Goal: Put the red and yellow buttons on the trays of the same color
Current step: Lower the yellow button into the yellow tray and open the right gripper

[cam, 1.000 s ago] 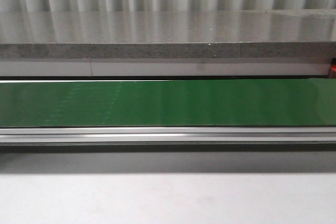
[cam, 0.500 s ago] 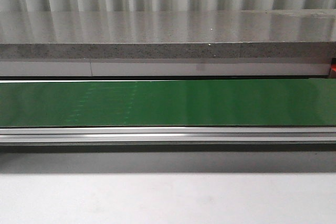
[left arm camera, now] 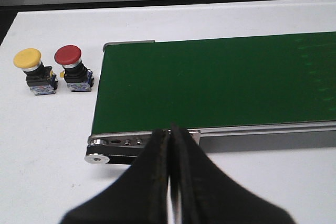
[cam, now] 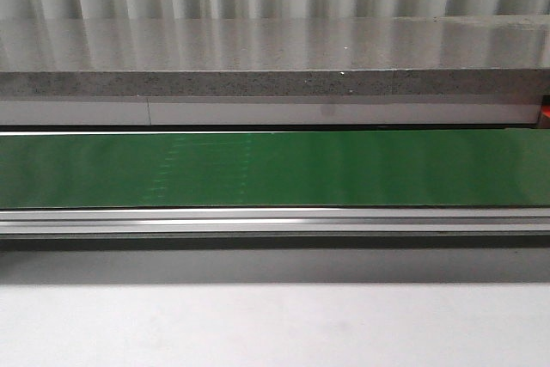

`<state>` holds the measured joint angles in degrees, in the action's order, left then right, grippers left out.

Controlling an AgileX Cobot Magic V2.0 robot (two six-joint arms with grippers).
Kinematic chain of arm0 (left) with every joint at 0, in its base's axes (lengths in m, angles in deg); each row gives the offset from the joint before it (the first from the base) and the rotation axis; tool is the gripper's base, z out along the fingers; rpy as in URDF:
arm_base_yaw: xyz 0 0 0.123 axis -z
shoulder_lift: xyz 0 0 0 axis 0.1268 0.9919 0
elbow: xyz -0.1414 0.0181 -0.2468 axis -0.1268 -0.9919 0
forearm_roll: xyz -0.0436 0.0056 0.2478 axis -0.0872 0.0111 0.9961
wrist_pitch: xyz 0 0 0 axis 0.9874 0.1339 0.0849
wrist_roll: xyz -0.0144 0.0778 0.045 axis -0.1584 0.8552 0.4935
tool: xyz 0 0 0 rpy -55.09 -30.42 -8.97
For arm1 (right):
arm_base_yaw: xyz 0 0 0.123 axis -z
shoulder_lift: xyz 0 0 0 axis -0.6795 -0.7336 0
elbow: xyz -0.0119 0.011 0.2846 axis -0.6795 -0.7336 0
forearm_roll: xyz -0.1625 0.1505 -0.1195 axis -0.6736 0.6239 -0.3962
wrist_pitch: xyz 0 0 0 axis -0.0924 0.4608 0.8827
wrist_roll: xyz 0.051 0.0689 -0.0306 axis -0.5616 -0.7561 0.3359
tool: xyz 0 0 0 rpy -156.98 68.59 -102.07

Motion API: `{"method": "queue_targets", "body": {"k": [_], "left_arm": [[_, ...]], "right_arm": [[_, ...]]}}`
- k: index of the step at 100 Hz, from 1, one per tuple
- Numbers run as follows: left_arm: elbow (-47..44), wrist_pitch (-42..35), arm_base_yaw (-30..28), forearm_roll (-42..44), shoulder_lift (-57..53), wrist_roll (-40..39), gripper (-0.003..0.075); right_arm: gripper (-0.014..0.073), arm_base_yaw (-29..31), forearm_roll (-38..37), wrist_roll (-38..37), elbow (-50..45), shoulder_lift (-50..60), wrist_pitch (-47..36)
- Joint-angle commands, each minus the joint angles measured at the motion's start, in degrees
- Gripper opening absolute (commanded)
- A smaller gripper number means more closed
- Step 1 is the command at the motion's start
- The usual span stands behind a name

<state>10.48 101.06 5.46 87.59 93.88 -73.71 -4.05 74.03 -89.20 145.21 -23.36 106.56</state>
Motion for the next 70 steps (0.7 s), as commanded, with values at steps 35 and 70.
{"method": "queue_targets", "body": {"k": [35,70], "left_arm": [[1.54,-3.83,0.42,0.10,0.29,-0.40,-0.0020],[1.54,-3.83,0.42,0.10,0.29,-0.40,-0.0020]], "right_arm": [[0.0504,0.41,-0.77,-0.15,1.60,6.33,0.06],[0.0504,-0.29,1.19,-0.30,1.60,17.27,0.66]]}}
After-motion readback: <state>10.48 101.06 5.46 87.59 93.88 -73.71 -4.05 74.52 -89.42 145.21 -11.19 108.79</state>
